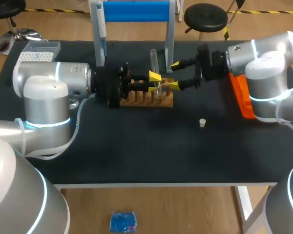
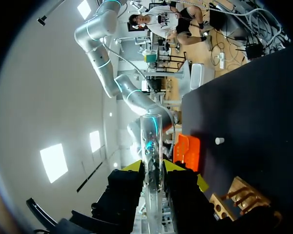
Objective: Invert the test tube, pick up the pipette, mount the tip to pipette, aspirate from beaker and dispense into the tube, eject the tip, return the pipette, and cap with the stopper.
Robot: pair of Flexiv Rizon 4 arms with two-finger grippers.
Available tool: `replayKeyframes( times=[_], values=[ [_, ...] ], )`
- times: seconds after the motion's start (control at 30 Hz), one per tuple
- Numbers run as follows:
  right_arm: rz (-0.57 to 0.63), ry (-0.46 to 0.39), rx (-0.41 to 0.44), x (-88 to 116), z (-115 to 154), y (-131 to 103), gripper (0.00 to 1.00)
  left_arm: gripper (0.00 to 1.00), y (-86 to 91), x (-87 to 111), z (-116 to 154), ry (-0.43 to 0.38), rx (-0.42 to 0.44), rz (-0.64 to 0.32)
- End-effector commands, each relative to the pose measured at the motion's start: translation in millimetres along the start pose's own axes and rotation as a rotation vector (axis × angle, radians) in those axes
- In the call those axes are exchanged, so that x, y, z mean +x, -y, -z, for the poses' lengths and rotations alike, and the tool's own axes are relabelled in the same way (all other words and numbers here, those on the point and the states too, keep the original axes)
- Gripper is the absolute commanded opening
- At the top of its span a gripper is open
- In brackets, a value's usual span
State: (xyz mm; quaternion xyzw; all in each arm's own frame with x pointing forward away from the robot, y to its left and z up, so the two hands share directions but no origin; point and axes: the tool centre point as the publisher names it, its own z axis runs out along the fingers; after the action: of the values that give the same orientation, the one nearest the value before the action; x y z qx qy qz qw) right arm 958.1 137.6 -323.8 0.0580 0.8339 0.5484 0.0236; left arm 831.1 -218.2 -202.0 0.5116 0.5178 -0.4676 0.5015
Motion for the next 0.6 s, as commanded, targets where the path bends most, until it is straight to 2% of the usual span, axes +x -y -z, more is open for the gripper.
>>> replayKeyframes(
  times=[0.03, 0.4, 0.53, 0.6],
  values=[
    [0.000, 0.007, 0.004, 3, 1, -2, 1.00, 0.00, -0.6, 0.1, 0, 0.000, 0.002, -0.002],
    [0.000, 0.007, 0.004, 3, 1, -2, 1.00, 0.00, -0.6, 0.1, 0, 0.000, 0.002, -0.002],
    [0.000, 0.007, 0.004, 3, 1, -2, 1.00, 0.00, -21.3, -18.1, 2, -0.125, -0.057, 0.145],
    [0.000, 0.007, 0.004, 3, 1, -2, 1.00, 0.00, -32.0, -26.6, 2, -0.184, -0.113, 0.254]
  ],
)
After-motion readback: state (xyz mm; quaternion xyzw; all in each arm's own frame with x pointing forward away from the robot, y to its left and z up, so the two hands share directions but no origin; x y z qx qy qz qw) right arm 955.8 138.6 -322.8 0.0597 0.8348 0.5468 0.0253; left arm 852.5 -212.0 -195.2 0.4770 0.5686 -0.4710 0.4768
